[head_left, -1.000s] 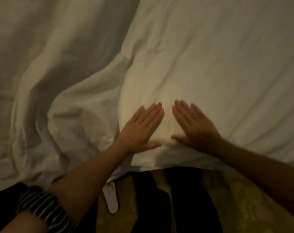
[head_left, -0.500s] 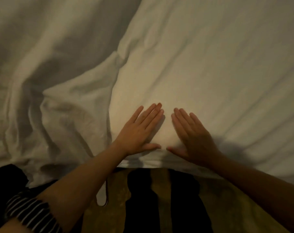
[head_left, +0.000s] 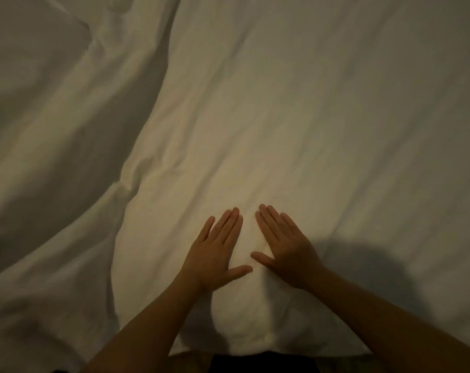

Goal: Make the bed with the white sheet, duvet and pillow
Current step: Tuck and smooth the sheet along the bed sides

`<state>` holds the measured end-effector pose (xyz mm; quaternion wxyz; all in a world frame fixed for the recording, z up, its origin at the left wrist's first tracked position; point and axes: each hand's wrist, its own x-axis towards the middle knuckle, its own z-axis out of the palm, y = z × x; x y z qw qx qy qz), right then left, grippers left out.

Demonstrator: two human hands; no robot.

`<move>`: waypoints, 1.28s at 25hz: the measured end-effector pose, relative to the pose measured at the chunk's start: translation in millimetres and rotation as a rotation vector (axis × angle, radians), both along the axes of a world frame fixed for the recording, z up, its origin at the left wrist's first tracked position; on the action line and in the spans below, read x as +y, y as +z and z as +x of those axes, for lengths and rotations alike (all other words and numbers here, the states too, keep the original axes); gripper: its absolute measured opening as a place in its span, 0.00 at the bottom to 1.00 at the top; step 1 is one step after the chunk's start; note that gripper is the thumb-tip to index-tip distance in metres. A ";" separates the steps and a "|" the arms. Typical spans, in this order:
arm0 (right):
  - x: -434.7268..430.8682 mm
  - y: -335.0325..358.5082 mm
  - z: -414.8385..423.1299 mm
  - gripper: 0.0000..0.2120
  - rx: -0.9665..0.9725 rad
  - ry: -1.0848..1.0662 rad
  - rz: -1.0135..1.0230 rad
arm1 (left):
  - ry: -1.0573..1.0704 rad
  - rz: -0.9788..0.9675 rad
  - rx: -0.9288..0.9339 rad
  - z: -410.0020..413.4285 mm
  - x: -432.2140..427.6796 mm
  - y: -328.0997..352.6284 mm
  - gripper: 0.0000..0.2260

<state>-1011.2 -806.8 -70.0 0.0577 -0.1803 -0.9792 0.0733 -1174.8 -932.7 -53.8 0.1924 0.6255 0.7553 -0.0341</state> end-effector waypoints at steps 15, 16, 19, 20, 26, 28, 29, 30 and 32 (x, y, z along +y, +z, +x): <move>178.2 -2.0 97.1 0.32 0.049 -0.023 -0.025 | 0.180 0.005 -0.022 101.0 167.3 -3.1 0.37; 175.4 3.5 108.1 0.33 0.030 0.034 -0.068 | 0.178 0.012 -0.049 113.1 169.8 -3.2 0.35; 159.9 13.6 155.4 0.37 -0.017 0.163 -0.226 | 0.176 0.096 -0.114 152.0 143.4 4.0 0.32; 153.0 14.8 169.3 0.38 -0.033 0.212 -0.246 | 0.151 0.128 -0.121 165.4 125.1 6.2 0.31; 123.1 12.6 206.6 0.40 -0.062 0.344 -0.186 | 0.068 0.261 -0.093 218.9 40.8 1.0 0.30; 111.0 11.0 218.5 0.37 0.044 0.300 -0.128 | 0.143 0.370 -0.014 229.6 36.0 0.4 0.27; 103.2 8.2 226.5 0.35 0.088 0.280 -0.091 | 0.164 0.438 0.020 233.9 36.6 1.3 0.25; 94.0 3.8 235.3 0.32 0.120 0.263 -0.039 | 0.149 0.488 0.046 238.3 37.2 2.6 0.21; 77.4 -6.2 250.2 0.25 0.152 0.223 0.112 | 0.066 0.460 0.091 250.0 35.5 4.7 0.18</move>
